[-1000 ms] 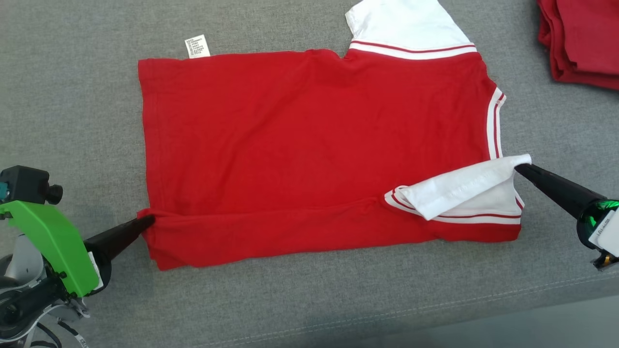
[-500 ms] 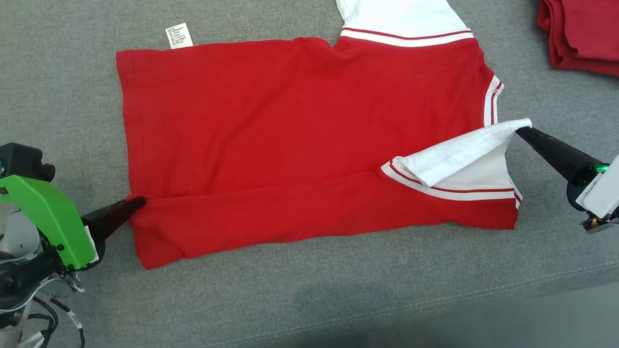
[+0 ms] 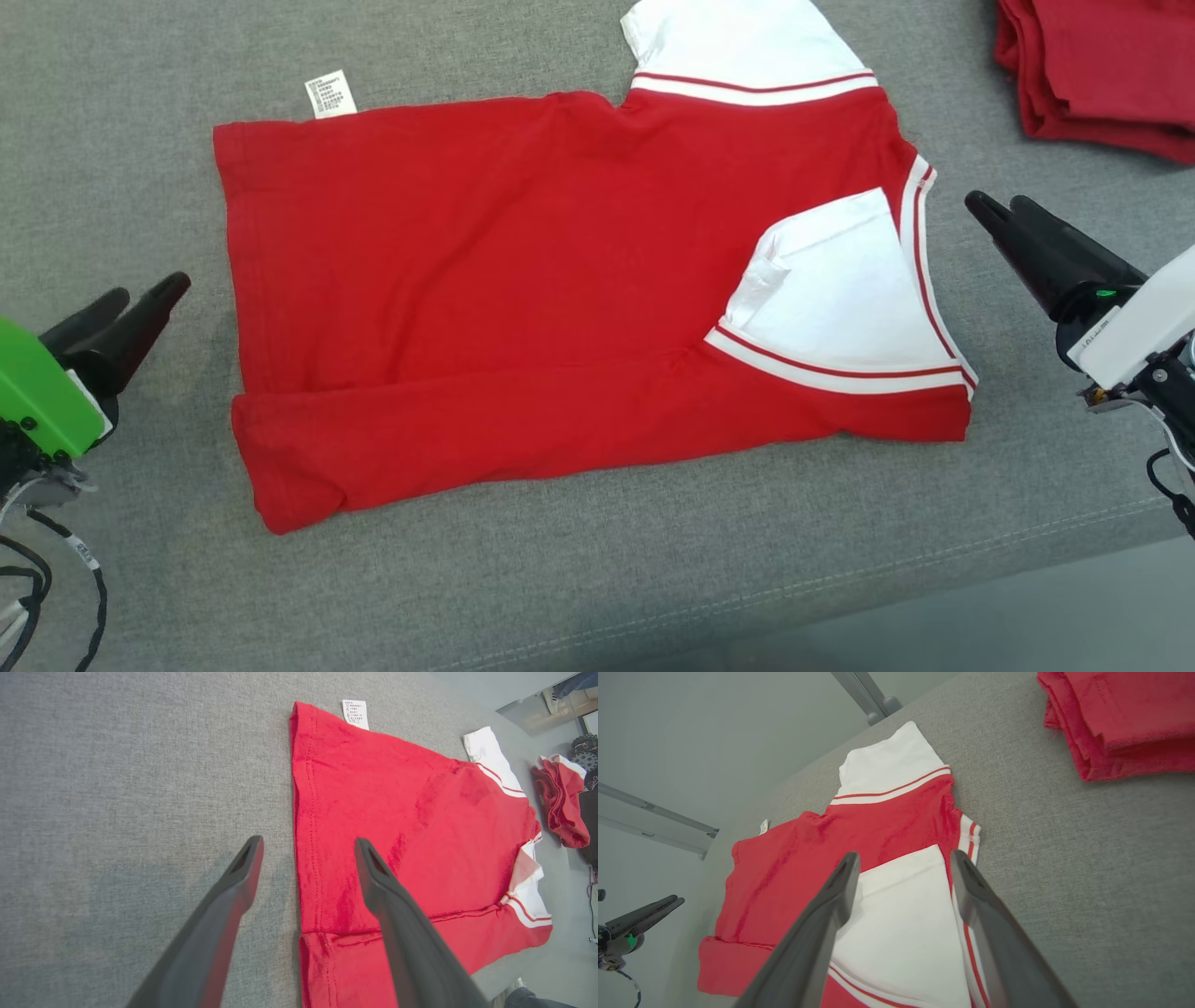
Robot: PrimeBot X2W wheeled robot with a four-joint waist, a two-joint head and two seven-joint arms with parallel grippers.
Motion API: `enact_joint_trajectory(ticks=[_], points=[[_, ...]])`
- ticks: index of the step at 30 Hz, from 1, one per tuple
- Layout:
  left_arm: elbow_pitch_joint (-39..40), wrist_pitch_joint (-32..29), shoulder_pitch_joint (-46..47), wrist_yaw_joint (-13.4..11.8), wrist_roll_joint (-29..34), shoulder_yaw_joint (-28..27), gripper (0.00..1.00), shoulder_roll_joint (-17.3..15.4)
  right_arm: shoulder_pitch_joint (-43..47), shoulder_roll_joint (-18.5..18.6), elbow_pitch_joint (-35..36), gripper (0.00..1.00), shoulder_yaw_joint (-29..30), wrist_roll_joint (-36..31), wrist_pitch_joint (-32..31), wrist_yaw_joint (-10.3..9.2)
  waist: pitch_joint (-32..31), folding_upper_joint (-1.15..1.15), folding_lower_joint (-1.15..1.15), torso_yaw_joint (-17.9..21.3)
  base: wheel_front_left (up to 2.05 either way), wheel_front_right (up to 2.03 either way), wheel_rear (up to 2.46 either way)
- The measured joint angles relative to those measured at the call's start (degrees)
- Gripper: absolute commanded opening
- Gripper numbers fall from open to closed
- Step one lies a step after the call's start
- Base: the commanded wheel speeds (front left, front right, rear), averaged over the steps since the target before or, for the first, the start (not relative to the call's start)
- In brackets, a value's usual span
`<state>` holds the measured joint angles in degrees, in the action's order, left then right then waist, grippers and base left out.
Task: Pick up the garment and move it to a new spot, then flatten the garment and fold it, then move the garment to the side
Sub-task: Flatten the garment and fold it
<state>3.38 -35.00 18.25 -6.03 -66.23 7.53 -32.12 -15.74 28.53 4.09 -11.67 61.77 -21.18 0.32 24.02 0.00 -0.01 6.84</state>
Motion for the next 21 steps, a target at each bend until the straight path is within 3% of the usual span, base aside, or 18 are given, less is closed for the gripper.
enact_joint_trajectory(ticks=[5,11,21], points=[[2.3,4.1,-2.5,1.3,2.8,-0.2,1.00,0.2,3.2,1.6,-0.5,1.00,0.2,-5.4,3.9,0.64,-1.9,0.00,0.00,0.6,0.00,0.00,0.00],[3.9,5.9,-12.4,1.5,2.2,2.4,1.00,3.7,11.5,6.1,-0.7,1.00,-0.4,-12.6,6.6,0.48,-4.3,0.00,0.01,0.5,0.00,0.00,0.00],[4.9,8.2,-19.4,1.5,2.7,3.6,1.00,4.9,18.1,4.3,-0.9,1.00,-3.0,-13.6,8.8,-0.42,-6.0,0.00,0.01,-1.2,0.00,0.00,0.00]])
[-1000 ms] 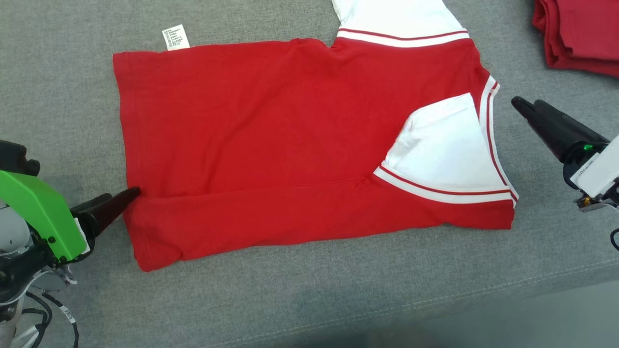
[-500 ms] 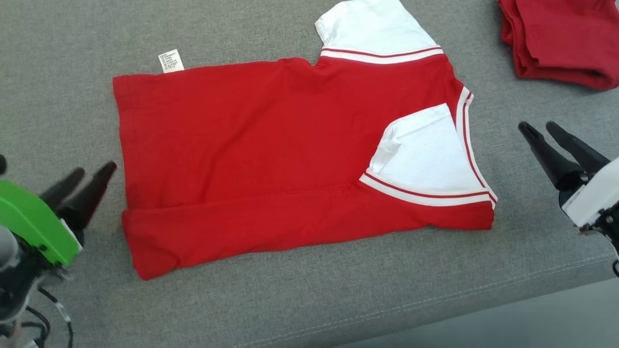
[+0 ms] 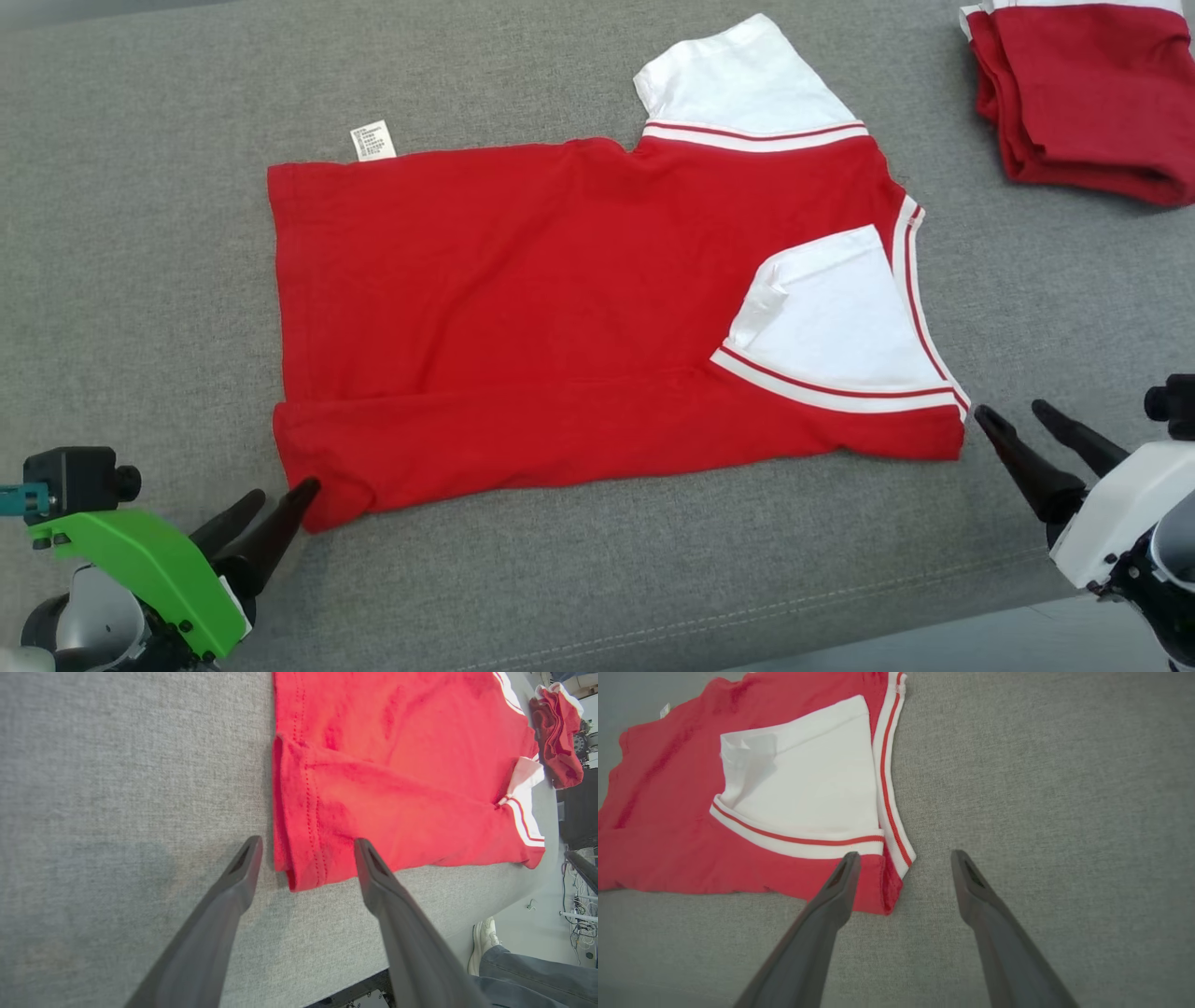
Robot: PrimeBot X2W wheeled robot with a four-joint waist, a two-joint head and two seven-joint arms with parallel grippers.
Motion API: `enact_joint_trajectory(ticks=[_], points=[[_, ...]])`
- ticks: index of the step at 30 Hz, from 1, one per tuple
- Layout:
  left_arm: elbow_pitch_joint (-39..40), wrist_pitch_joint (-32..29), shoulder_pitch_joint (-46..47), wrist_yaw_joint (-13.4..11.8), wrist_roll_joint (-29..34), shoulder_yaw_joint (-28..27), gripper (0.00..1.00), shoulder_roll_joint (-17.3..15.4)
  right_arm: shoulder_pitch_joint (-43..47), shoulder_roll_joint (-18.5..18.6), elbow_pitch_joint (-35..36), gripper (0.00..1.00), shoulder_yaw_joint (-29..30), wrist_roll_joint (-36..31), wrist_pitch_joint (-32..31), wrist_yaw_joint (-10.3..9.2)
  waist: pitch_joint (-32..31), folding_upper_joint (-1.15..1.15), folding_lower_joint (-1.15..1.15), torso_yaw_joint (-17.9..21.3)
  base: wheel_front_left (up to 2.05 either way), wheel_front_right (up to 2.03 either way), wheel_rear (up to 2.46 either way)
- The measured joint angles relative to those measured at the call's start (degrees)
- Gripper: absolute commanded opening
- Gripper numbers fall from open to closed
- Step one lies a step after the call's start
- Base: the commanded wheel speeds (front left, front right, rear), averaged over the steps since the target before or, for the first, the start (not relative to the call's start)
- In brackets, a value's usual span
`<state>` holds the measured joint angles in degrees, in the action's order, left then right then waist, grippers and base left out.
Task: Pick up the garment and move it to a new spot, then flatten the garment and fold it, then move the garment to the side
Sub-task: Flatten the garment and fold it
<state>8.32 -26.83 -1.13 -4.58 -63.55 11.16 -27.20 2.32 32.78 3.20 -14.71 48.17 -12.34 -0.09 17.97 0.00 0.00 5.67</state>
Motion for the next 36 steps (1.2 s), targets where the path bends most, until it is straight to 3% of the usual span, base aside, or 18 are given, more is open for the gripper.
enact_joint_trajectory(ticks=[22,36], points=[[-0.7,-0.1,-1.3,0.0,-0.4,2.8,1.00,1.1,-3.6,-5.4,-8.0,1.00,-6.0,-2.5,0.7,0.25,1.2,0.00,0.00,-1.9,0.00,0.00,0.00],[-3.1,-0.2,-0.8,0.0,-0.4,2.9,1.00,2.0,-5.6,-6.0,-11.7,1.00,-7.0,-3.0,0.8,1.59,0.3,0.00,0.00,-1.8,0.00,0.00,0.00]])
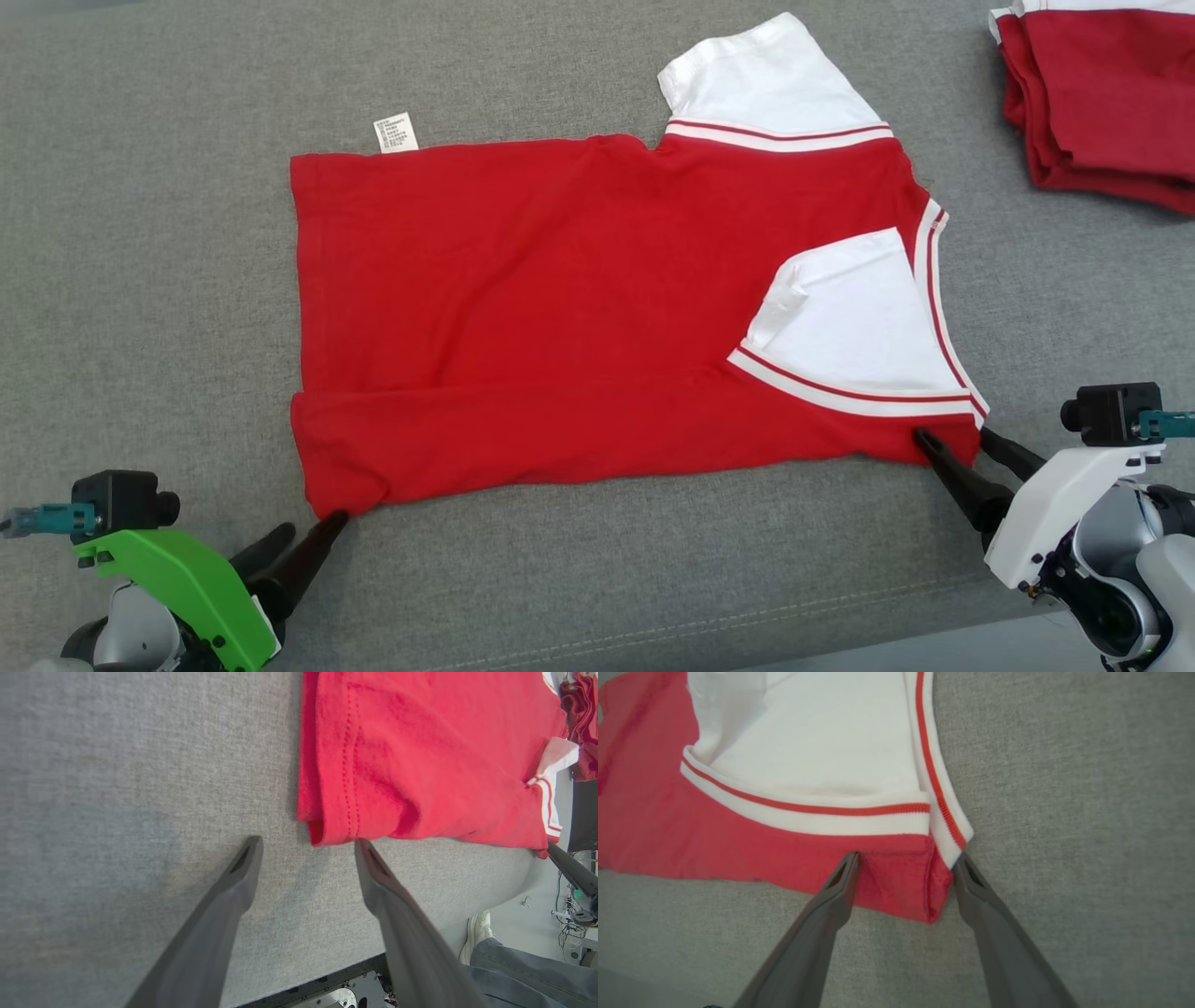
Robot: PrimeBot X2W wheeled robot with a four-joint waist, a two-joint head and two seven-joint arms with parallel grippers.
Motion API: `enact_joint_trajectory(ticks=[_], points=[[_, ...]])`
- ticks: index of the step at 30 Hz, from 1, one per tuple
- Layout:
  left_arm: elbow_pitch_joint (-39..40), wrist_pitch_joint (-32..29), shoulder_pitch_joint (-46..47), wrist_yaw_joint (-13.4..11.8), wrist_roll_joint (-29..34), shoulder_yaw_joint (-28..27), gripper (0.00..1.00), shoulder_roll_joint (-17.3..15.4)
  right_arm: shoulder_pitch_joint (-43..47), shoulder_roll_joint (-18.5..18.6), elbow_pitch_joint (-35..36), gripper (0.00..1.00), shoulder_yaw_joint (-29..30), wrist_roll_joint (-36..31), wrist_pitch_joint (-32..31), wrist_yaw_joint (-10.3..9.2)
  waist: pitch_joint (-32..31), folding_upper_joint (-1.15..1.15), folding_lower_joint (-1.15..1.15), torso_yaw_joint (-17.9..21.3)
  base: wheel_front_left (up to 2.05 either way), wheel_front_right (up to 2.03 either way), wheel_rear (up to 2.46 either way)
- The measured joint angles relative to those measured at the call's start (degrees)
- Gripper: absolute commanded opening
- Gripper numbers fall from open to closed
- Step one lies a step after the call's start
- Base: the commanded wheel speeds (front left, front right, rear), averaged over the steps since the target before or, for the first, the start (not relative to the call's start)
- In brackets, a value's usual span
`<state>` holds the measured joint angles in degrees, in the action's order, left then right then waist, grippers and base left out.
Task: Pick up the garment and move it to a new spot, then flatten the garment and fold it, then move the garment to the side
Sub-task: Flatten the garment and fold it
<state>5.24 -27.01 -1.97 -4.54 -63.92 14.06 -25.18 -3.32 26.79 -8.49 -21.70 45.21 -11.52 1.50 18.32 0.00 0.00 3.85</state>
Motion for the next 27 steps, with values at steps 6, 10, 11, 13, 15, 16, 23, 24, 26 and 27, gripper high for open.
enact_joint_trajectory(ticks=[6,10,11,13,15,16,23,24,26,27], points=[[-1.1,0.0,1.3,0.0,0.0,-0.3,1.00,0.0,-0.3,-0.2,-1.0,1.00,-0.2,-0.1,0.4,0.51,-0.2,0.00,0.00,0.3,0.00,0.00,0.00],[-1.4,-0.4,2.1,0.0,0.0,0.6,1.00,0.5,-0.8,-0.3,-1.6,1.00,-0.6,-0.3,0.4,0.54,-0.2,0.00,0.00,0.4,0.00,0.00,0.00],[-1.7,-0.4,2.3,0.0,0.0,1.0,1.00,0.9,-0.9,-0.3,-1.9,1.00,-0.6,-0.4,0.4,0.90,-0.3,0.00,0.00,0.5,0.00,0.00,0.00],[-2.1,-0.5,2.4,0.0,0.0,1.2,1.00,1.0,-1.0,-0.4,-2.1,1.00,-0.6,-0.4,0.5,0.96,-0.3,0.00,0.00,0.6,0.00,0.00,0.00],[-2.4,-0.7,2.7,0.0,0.0,1.3,1.00,1.1,-1.2,-0.5,-2.3,0.89,-0.7,-0.4,0.5,1.00,-0.3,0.00,0.00,0.6,0.00,0.00,0.00],[-2.6,-0.7,3.0,0.0,0.0,1.4,1.00,1.1,-1.2,-0.6,-2.4,0.89,-0.7,-0.4,0.5,1.02,-0.3,0.00,0.00,0.7,0.00,0.00,0.00],[-2.9,-0.7,4.5,1.7,-0.9,1.9,0.00,2.5,-1.9,-0.6,-3.1,0.07,-0.8,-0.4,0.5,1.52,0.0,0.00,0.00,0.9,0.00,0.00,0.00],[-2.9,-0.7,4.7,2.0,-1.1,2.0,0.00,2.9,-2.0,-0.6,-3.2,0.02,-0.8,-0.3,0.5,1.53,0.1,0.00,0.00,0.9,0.00,0.00,0.00],[-3.1,-1.2,4.9,2.1,-1.4,2.4,0.00,2.9,-2.1,-0.7,-3.2,0.00,-0.9,0.0,0.4,2.00,0.1,0.00,0.00,1.0,0.00,0.00,0.00],[-3.1,-1.2,4.9,2.3,-1.6,2.4,0.00,2.9,-2.2,-0.9,-3.2,0.00,-0.9,0.2,0.4,2.12,0.2,0.00,0.00,1.0,0.00,0.00,0.00]])
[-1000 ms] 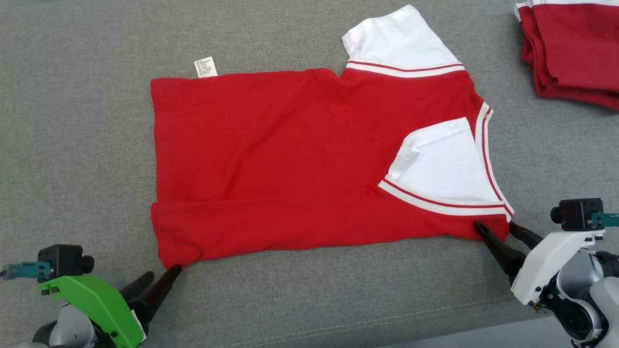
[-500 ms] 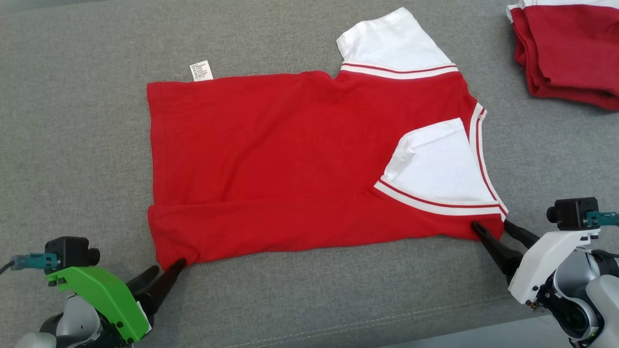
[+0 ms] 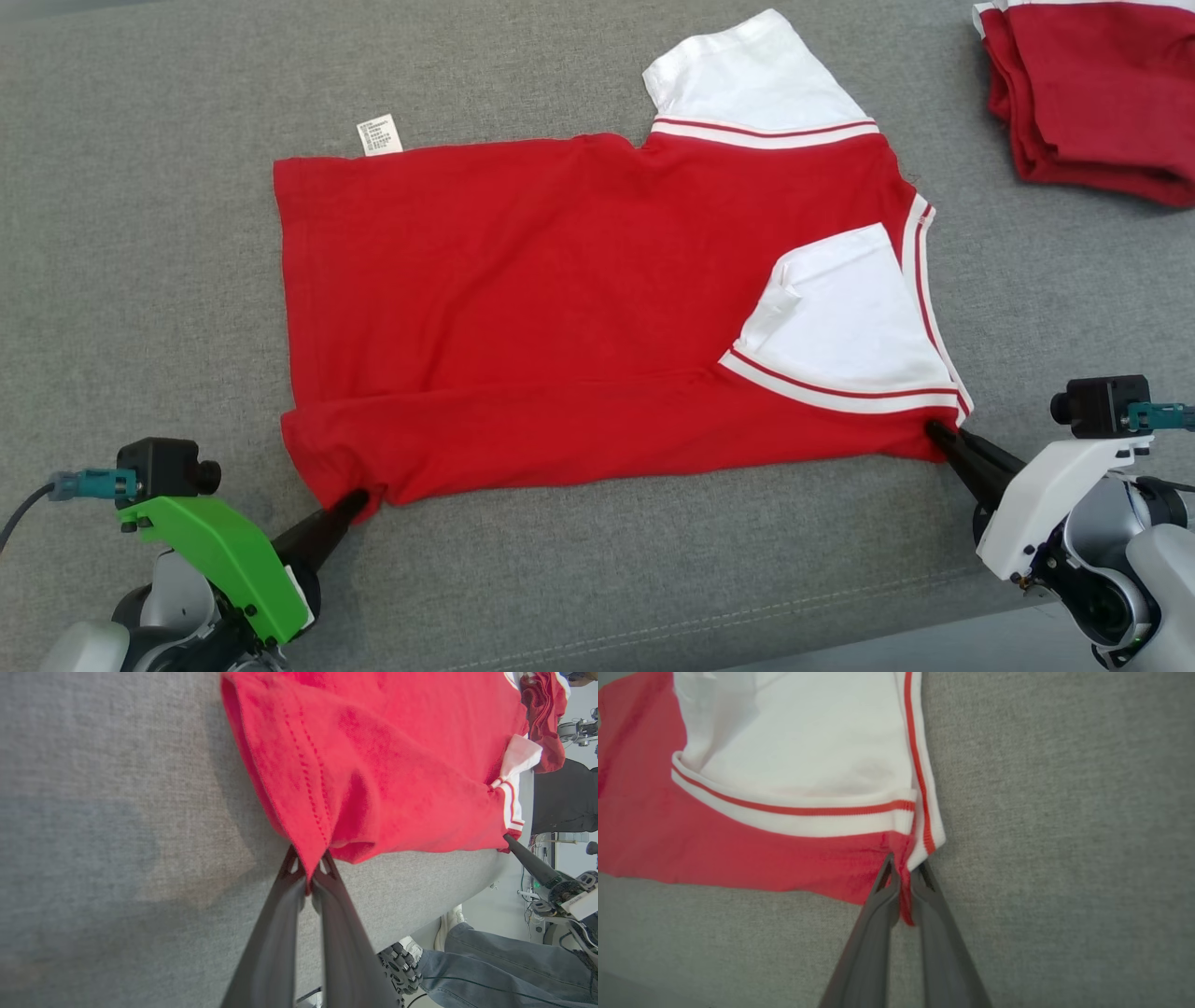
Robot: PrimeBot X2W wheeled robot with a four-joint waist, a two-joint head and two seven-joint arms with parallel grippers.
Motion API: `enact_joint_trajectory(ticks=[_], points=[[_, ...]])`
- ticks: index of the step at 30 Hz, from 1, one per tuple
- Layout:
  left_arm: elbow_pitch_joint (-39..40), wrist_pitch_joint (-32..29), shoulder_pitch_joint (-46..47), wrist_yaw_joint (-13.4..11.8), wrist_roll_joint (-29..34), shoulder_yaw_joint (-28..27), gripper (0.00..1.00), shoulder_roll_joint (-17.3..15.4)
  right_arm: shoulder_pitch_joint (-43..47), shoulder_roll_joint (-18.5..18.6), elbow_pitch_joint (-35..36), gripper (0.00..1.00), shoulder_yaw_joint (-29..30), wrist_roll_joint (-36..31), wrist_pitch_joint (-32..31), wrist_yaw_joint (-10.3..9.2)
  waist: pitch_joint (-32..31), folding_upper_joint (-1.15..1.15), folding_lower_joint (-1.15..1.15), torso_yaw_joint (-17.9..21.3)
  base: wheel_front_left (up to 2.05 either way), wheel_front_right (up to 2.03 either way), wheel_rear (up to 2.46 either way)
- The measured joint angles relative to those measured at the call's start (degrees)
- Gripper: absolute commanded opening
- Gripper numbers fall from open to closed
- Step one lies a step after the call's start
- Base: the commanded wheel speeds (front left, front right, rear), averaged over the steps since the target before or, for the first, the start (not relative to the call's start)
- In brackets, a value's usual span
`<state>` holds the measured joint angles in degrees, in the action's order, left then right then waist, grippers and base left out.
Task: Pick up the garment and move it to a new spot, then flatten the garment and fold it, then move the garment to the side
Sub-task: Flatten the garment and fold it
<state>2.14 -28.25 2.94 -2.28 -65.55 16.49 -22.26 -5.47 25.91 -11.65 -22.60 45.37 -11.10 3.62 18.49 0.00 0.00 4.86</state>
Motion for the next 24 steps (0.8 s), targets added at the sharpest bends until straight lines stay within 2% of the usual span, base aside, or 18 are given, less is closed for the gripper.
enact_joint_trajectory(ticks=[7,24], points=[[0.0,-1.5,-0.3,0.8,-1.4,-0.6,0.00,-1.5,0.0,0.7,-0.1,0.00,0.8,1.2,-0.5,0.82,-0.1,0.00,0.00,0.1,0.00,0.00,0.00],[4.4,-6.2,-3.6,1.8,-4.9,-0.5,0.00,-4.0,1.1,5.2,2.2,0.00,2.6,4.6,-4.4,0.93,-0.9,0.00,0.00,-1.0,0.00,0.00,0.00]])
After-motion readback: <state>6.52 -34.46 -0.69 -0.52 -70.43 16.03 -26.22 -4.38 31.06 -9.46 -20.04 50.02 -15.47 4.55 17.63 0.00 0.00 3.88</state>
